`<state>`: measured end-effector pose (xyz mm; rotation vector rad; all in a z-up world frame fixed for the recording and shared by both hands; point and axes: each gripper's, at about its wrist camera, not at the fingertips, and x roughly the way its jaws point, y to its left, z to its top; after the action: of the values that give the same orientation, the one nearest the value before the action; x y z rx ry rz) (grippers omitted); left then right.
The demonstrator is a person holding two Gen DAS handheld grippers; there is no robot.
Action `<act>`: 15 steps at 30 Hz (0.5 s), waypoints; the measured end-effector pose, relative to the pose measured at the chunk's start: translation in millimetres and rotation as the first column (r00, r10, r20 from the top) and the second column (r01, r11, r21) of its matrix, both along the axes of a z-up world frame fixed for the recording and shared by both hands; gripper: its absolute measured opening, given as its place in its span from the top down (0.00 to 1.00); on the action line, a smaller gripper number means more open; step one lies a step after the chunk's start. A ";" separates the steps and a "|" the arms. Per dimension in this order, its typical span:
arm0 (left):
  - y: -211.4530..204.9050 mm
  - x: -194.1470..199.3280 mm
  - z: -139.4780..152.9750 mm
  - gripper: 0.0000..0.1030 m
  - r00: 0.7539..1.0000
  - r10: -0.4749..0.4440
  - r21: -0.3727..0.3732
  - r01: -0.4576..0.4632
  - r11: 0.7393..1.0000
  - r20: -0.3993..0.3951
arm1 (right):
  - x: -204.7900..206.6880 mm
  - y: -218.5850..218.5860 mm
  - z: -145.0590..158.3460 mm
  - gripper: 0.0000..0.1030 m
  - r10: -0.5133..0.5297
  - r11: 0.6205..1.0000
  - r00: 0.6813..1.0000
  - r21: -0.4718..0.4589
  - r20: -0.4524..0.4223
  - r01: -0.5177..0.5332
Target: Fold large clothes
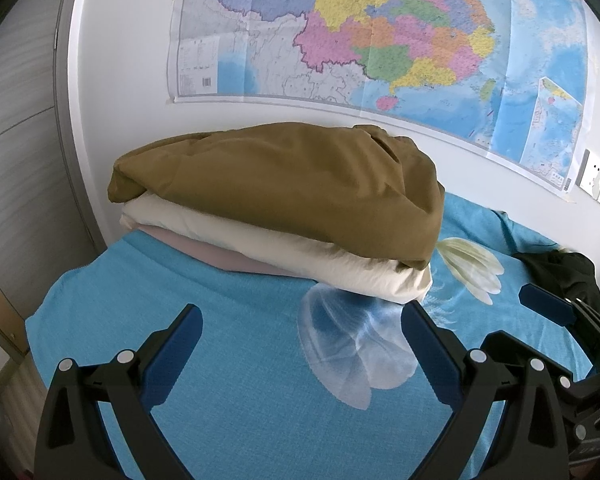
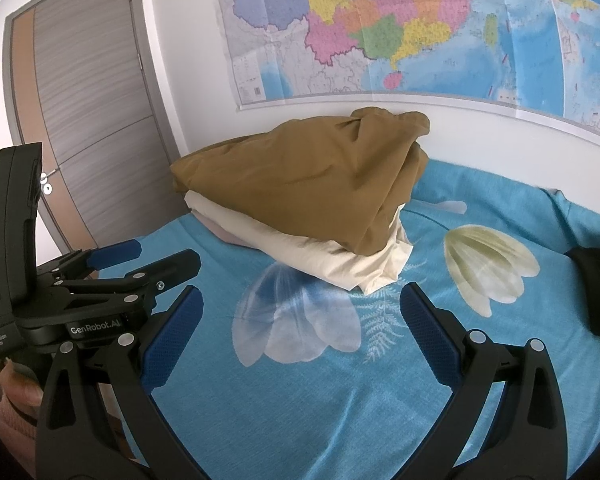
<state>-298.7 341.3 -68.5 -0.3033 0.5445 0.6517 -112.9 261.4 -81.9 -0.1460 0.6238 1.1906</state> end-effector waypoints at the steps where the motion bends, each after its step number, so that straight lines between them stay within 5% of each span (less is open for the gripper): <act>1: -0.3 0.0 -0.1 0.07 1.000 0.002 0.002 -0.002 1.000 0.002 | 0.8 -0.2 -0.3 0.05 0.001 1.000 1.000 0.001 -0.001 -0.001; 7: -3.4 1.0 1.3 0.07 1.000 -0.010 0.026 0.009 1.000 0.020 | 1.5 -0.2 -1.1 0.06 -0.002 1.000 1.000 0.003 -0.006 0.002; 15: -3.1 6.1 -4.2 0.07 1.000 -0.024 -0.036 0.024 0.999 0.013 | 6.4 -7.0 -2.9 0.06 -0.022 1.000 1.000 0.001 -0.015 0.022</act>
<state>-292.6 338.2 -72.7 -0.3340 0.5473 0.6167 -106.5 254.4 -84.8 -0.1295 0.6361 1.1716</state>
